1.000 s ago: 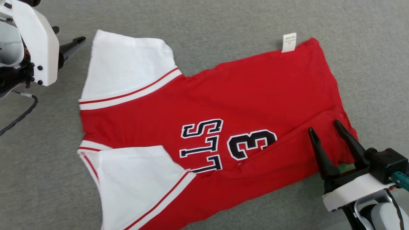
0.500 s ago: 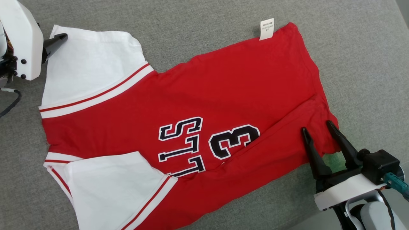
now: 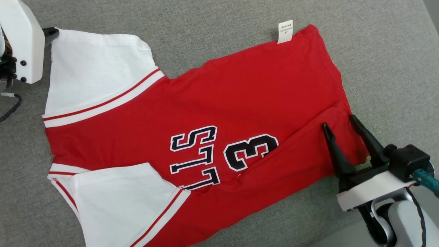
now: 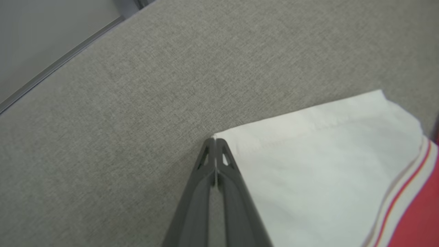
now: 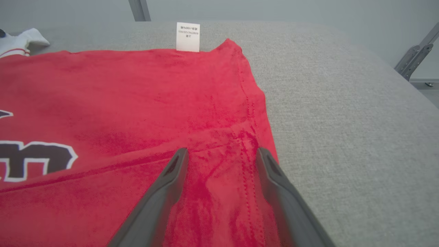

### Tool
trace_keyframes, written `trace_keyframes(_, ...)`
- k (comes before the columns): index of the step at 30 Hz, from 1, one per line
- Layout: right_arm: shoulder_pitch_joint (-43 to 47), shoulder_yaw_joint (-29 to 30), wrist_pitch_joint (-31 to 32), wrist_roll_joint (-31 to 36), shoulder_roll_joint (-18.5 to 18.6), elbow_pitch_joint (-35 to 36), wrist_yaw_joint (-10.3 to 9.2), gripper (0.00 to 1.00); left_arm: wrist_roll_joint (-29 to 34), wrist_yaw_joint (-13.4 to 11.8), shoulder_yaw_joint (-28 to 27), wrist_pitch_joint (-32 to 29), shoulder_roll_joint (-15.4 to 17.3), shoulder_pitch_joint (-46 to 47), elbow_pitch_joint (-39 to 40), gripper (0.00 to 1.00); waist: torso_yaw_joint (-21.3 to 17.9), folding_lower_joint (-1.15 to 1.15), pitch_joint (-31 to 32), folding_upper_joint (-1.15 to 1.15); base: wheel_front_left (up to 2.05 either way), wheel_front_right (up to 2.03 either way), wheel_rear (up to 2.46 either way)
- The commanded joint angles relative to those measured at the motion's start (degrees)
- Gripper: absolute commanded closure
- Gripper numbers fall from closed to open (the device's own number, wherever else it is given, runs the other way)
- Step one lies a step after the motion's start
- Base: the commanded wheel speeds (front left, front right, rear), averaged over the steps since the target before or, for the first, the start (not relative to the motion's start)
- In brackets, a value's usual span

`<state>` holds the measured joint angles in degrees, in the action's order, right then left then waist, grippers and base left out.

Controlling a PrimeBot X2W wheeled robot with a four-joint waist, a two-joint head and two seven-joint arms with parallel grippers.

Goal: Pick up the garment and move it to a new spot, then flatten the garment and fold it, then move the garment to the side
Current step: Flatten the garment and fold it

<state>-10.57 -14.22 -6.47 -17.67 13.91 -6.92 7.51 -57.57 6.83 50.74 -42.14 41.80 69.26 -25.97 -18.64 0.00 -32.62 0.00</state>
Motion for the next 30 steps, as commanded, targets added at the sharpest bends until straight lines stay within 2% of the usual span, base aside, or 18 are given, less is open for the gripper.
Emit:
trace_keyframes(1, -3.3, -0.2, 1.3, -1.3, 0.6, 0.1, -0.04, 0.0, -0.9, 0.2, 0.2, 0.2, -0.3, 0.0, 0.2, 1.0, 0.4, 0.0, 0.8, 0.0, 0.0, 0.0, 0.0)
trace_keyframes(5, -8.1, 0.6, 6.1, -3.1, 0.9, -0.8, -0.04, 0.0, -1.5, 0.5, 0.8, 0.5, -1.0, -0.5, 0.8, 1.0, 1.4, 0.0, 2.2, 0.0, 0.0, 0.0, 0.0)
trace_keyframes(9, -13.8, 2.4, 13.6, -3.5, 1.4, -2.9, -0.04, 0.0, -1.9, 0.6, 1.7, 1.0, -1.5, -0.9, 2.1, 1.0, 2.6, 0.0, 3.4, 0.0, 0.0, 0.0, 0.0)
trace_keyframes(11, -17.3, 4.9, 18.1, -0.5, 2.5, -5.0, -0.08, 0.0, -2.2, 0.6, 2.1, 1.0, -1.6, -0.8, 3.0, 1.0, 3.3, 0.0, 3.8, 0.0, 0.0, 0.0, 0.0)
trace_keyframes(15, -23.5, 8.1, 24.6, 5.7, 1.2, -9.5, -0.03, 0.0, -2.8, 0.7, 2.9, 1.1, -1.8, -0.8, 4.9, 1.0, 4.9, 0.0, 4.2, 0.0, 0.0, 0.0, 0.0)
trace_keyframes(21, -29.1, 9.5, 28.4, 11.6, 0.1, -16.0, -0.04, 0.0, -3.0, 0.6, 4.1, 1.2, -1.6, 0.4, 7.4, 1.0, 6.6, 0.0, 3.7, 0.0, 0.0, 0.0, 0.0)
trace_keyframes(25, -31.9, 11.3, 27.4, 15.5, -1.9, -20.8, -0.03, 0.0, -3.5, 0.6, 4.9, 1.7, -1.1, 0.7, 8.7, 1.0, 7.7, 0.0, 3.5, 0.0, 0.0, 0.0, 0.0)
trace_keyframes(30, -34.4, 11.5, 26.0, 16.2, -3.2, -25.8, -0.04, 0.0, -3.8, 0.6, 5.9, 2.3, -0.4, 1.5, 9.5, 1.0, 8.2, 0.0, 3.3, 0.0, 0.0, 0.0, 0.0)
